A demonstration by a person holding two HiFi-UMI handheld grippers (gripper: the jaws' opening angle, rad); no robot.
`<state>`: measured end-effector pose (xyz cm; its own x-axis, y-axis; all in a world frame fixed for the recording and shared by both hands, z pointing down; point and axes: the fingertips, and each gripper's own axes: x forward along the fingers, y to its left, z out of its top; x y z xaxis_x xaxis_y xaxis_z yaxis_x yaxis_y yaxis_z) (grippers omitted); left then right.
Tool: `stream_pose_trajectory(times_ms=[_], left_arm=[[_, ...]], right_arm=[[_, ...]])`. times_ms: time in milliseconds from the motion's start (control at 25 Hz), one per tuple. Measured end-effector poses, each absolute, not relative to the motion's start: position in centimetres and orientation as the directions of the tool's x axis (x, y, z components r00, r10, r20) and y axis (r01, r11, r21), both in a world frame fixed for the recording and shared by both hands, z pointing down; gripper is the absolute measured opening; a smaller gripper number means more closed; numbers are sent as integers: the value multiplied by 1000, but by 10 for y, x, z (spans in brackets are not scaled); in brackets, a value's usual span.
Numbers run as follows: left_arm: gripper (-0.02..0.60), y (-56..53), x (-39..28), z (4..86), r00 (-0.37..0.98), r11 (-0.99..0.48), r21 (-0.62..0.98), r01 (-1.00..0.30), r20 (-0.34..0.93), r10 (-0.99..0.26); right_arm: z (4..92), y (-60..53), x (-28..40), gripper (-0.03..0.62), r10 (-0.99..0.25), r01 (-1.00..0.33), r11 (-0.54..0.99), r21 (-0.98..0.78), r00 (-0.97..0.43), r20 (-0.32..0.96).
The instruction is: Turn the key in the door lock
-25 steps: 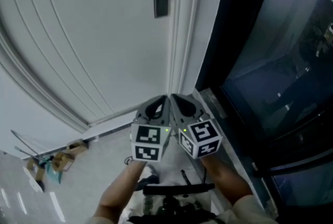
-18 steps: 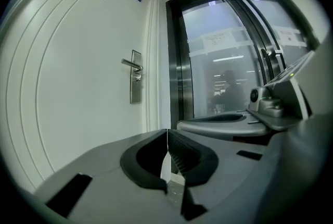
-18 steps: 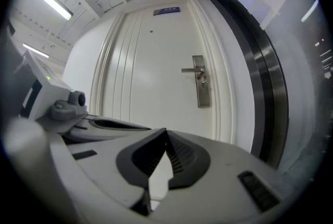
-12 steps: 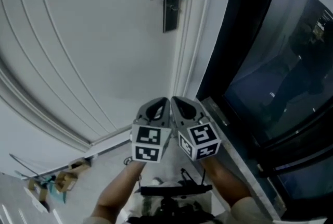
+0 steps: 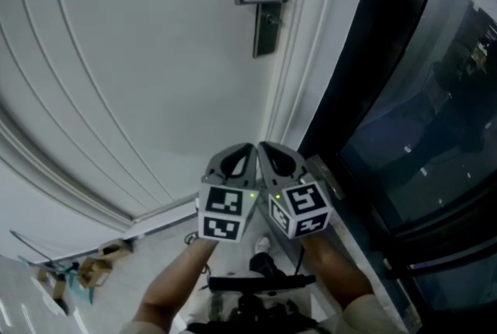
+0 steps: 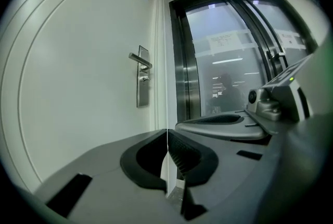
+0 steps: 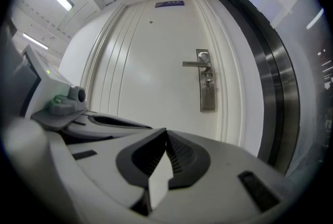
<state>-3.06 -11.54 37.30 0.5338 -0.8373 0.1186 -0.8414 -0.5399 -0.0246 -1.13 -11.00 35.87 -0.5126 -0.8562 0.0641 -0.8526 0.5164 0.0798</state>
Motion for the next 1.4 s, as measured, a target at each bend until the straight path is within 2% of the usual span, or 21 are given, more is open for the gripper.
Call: stream_pose_trajectory(times_ms=[320,720,840,960,1080,1400], left_arm=[[17,-173,-18,367,482,-489,-39,-871,115,-868],[17,-244,5,330,414,-416,-20,-909,74,-907],[17,-262,10,318,388,-390,-23,-921,58,-920],[17,-277,16,308,375,-376,-11,-927,52,-926],[17,-288,20,302,366,-367,-4,-930,51,-929],[17,-303,11,301,386,-388,-18,-922,51,-921]], right_arm=[[350,-166,0,6,-834,-822,551,146,-551,45],[299,-242,22,8,-809,-697,526,487,-587,34],[276,-260,29,15,-805,-656,490,574,-593,8],[256,-275,30,49,-799,-591,443,674,-601,-2],[239,-288,29,49,-794,-520,366,772,-607,-33],[216,-320,21,78,-833,-375,186,908,-551,-57]])
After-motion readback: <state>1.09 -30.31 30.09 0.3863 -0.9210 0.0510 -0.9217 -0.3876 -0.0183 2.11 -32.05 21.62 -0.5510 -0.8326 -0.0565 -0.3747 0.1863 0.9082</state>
